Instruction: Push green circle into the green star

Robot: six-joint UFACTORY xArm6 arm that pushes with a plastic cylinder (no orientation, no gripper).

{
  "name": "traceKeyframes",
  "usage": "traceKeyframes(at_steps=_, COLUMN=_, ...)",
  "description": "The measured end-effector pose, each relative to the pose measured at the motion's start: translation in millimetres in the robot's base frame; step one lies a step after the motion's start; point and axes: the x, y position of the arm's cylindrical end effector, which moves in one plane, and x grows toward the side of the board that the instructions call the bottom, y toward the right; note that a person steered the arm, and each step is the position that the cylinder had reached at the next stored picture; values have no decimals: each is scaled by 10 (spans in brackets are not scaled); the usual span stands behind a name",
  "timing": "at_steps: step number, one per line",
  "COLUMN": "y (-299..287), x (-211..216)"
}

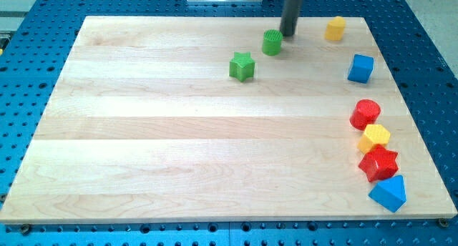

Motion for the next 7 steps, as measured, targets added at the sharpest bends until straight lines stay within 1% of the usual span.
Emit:
traceKeyframes(at_steps=1, y=-270, x=607)
traceKeyframes(at_steps=2, y=49, x=468)
traceKeyframes(at_steps=3, y=247, x=843)
traceKeyframes(at_steps=4, y=-193, x=1029)
traceKeyframes(at_steps=5, y=-438, x=1092)
traceKeyframes(at_steps=6, y=657, x=1013)
traceKeyframes(at_steps=7, y=1678, x=736)
